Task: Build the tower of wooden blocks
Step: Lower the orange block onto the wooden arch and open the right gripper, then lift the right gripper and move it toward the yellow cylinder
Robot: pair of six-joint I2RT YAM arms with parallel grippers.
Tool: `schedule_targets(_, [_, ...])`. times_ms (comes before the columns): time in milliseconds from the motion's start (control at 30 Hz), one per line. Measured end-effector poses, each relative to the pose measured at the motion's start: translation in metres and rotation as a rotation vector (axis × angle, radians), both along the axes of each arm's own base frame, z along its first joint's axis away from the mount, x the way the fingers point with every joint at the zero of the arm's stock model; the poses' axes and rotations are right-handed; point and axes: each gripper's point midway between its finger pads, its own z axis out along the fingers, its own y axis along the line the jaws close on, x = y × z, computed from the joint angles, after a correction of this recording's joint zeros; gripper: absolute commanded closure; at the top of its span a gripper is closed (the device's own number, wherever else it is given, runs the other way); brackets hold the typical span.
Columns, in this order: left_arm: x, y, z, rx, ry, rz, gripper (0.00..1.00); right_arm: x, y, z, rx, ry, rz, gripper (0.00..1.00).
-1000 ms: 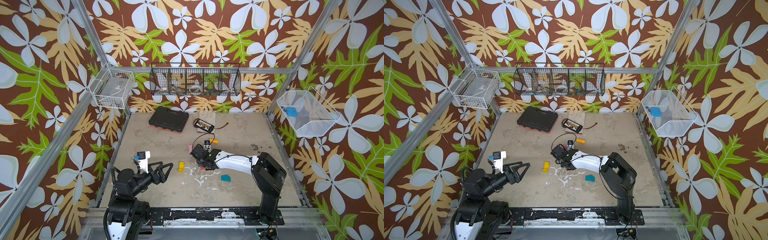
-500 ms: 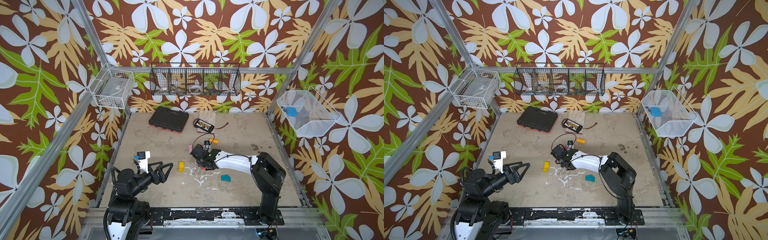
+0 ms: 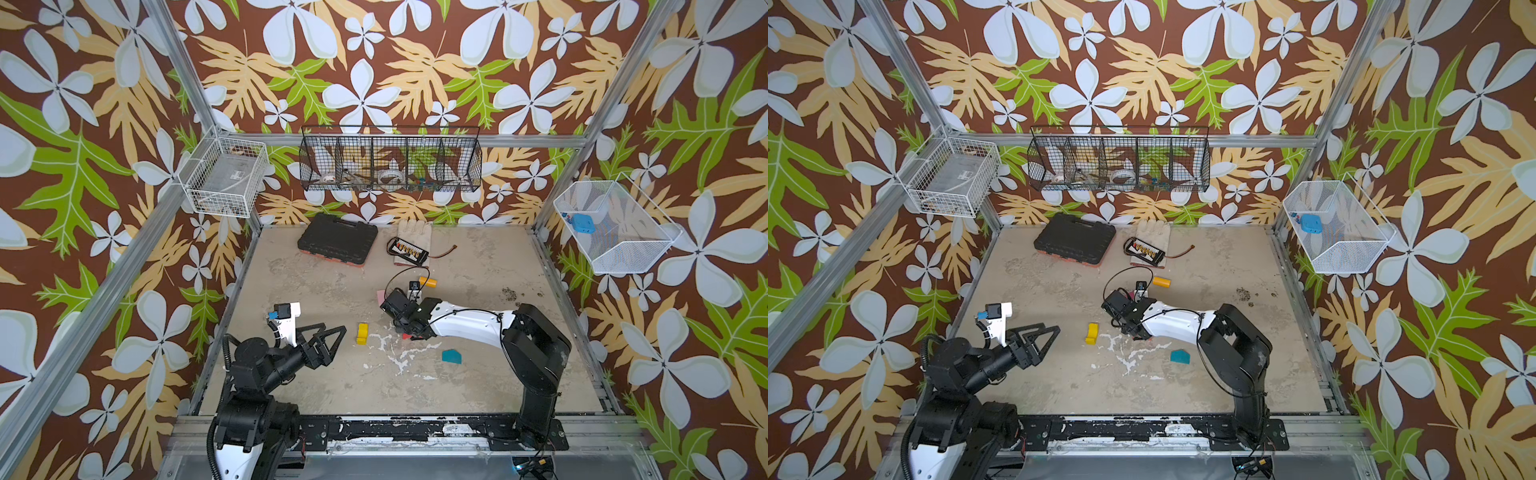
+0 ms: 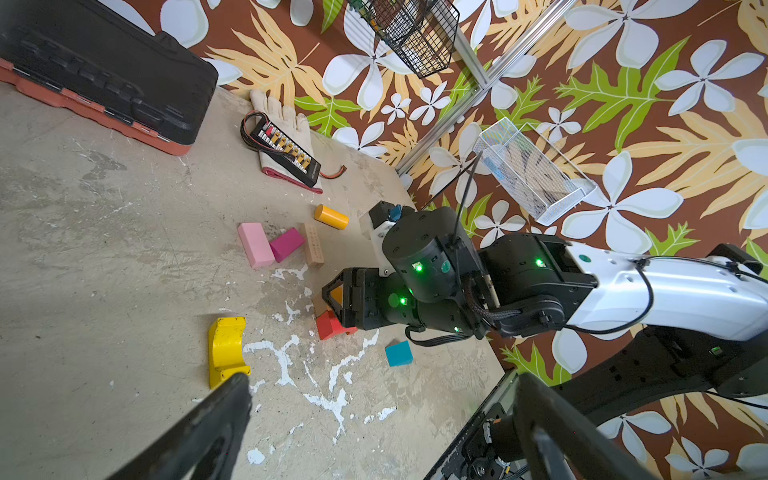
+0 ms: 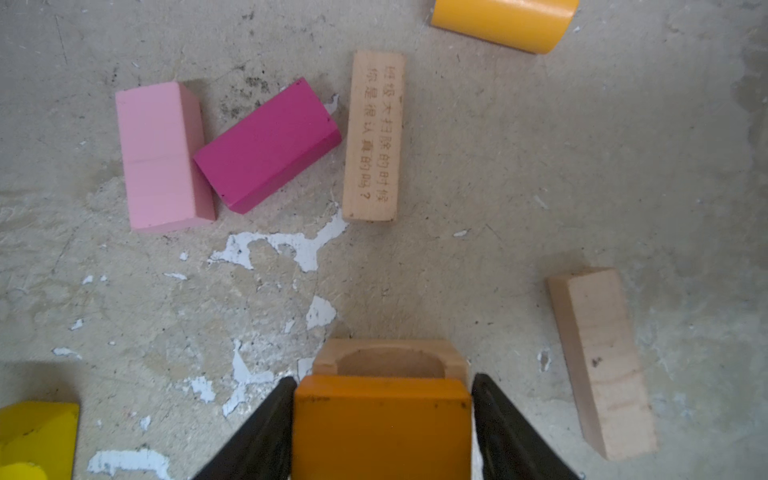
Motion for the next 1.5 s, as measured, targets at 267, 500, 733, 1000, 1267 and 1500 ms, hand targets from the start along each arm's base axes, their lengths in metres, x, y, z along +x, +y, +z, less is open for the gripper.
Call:
schedule_targets(267, [0.000,0.000,-0.001,0.000,0.002,0.000,0.00,0.004,-0.009,0.039,0.014,-0.087,0.000,0.08])
schedule_targets(500, [0.000,0.000,-0.002,-0.004,0.008,0.001,0.00,0.038,-0.057,0.097,0.037,-0.223,-0.050,0.00])
schedule_targets(733, [0.001,0.000,-0.002,-0.004,0.012,0.001,0.00,0.090,-0.101,0.095,0.065,-0.214,-0.114,0.00])
schedule_targets(1000, [0.002,0.000,-0.004,-0.003,0.019,0.001,0.00,0.139,-0.075,0.069,0.091,-0.163,-0.087,0.00])
schedule_targets(1267, [0.002,0.000,-0.004,-0.003,0.021,0.000,0.00,0.167,-0.059,0.037,0.081,-0.117,-0.080,0.00])
schedule_targets(1500, [0.002,0.000,-0.004,-0.003,0.021,0.001,0.00,0.172,-0.065,0.008,0.066,-0.064,-0.093,0.07])
